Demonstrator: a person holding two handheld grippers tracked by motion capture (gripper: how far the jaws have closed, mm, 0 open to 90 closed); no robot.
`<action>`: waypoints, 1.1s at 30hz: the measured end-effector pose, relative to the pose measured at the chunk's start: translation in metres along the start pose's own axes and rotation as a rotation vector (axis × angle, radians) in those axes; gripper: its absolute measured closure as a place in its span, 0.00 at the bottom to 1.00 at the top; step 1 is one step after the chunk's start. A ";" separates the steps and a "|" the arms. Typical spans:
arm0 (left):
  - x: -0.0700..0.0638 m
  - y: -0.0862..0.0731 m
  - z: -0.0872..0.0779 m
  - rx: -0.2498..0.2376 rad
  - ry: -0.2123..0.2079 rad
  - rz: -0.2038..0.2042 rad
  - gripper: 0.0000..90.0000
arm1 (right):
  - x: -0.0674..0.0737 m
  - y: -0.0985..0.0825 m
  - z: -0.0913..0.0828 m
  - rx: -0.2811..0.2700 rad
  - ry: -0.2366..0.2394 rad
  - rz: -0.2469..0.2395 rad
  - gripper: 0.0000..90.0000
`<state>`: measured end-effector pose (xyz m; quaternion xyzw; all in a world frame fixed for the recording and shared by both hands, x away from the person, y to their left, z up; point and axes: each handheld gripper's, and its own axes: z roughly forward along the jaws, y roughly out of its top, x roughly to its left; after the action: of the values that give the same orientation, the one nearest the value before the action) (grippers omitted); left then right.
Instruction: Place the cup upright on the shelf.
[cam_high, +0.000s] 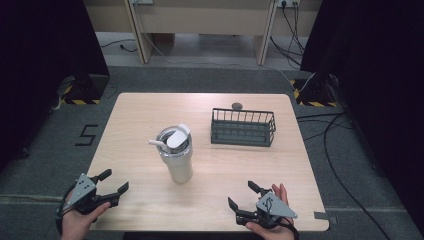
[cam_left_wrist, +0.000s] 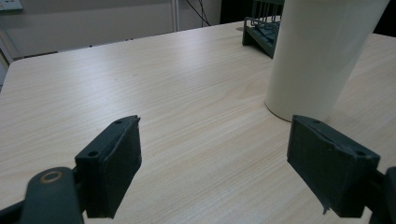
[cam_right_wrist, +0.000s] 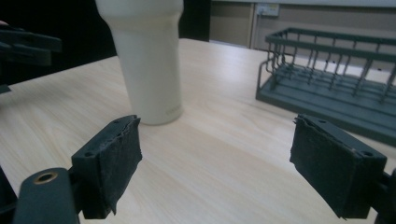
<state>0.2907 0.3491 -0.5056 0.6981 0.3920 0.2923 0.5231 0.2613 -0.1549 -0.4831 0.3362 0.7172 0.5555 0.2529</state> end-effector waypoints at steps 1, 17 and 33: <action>0.000 0.000 0.000 0.000 0.000 0.000 0.19 | 0.002 0.003 0.001 -0.006 0.009 -0.005 0.18; -0.002 0.000 0.000 -0.004 -0.018 -0.004 0.19 | 0.017 0.021 0.037 -0.011 0.082 -0.041 0.17; -0.004 0.000 0.001 -0.003 -0.030 0.005 0.19 | 0.023 0.031 0.067 0.004 0.123 -0.056 0.17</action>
<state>0.2893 0.3449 -0.5056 0.7026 0.3820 0.2837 0.5290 0.3015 -0.0905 -0.4703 0.2818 0.7416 0.5664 0.2233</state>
